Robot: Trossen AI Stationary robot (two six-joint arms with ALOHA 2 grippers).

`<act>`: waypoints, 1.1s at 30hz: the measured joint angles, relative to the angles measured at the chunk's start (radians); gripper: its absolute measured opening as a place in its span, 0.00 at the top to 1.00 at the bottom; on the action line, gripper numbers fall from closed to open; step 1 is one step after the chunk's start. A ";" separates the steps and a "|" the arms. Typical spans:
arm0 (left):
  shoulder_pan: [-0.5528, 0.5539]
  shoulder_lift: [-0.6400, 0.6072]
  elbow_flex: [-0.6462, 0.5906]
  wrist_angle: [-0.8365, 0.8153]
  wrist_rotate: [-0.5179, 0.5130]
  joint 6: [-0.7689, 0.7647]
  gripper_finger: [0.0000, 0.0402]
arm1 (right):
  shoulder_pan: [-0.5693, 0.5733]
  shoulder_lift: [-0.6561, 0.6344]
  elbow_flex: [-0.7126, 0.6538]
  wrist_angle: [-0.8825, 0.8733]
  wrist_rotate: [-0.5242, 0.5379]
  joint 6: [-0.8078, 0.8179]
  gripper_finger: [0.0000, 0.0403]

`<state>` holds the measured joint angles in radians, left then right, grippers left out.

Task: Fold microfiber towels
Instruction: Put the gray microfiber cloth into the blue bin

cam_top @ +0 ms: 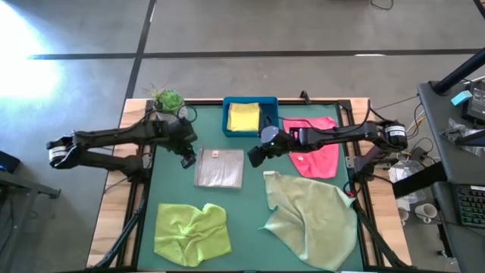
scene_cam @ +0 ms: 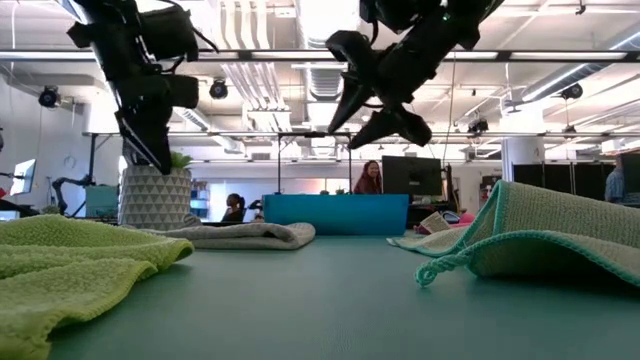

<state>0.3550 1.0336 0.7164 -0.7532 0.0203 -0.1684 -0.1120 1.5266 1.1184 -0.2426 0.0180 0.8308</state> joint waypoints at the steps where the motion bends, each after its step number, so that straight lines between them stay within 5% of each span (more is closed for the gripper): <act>1: 0.000 -0.009 -0.014 0.016 0.004 0.000 0.54 | 0.000 0.008 0.001 0.011 0.000 0.000 0.57; 18: 0.166 -0.068 -0.164 0.203 0.192 -0.035 0.54 | -0.003 0.153 0.003 0.127 0.009 0.173 0.57; 26: 0.322 -0.069 -0.160 0.203 0.392 -0.037 0.54 | -0.057 0.155 0.020 0.128 0.011 0.116 0.57; 33: 0.397 -0.068 -0.160 0.193 0.425 -0.186 0.54 | -0.102 0.156 0.060 0.130 -0.038 0.076 0.57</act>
<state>0.7517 0.9660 0.5564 -0.5599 0.4457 -0.3539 -0.2135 1.6830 1.1786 -0.1131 -0.0198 0.9067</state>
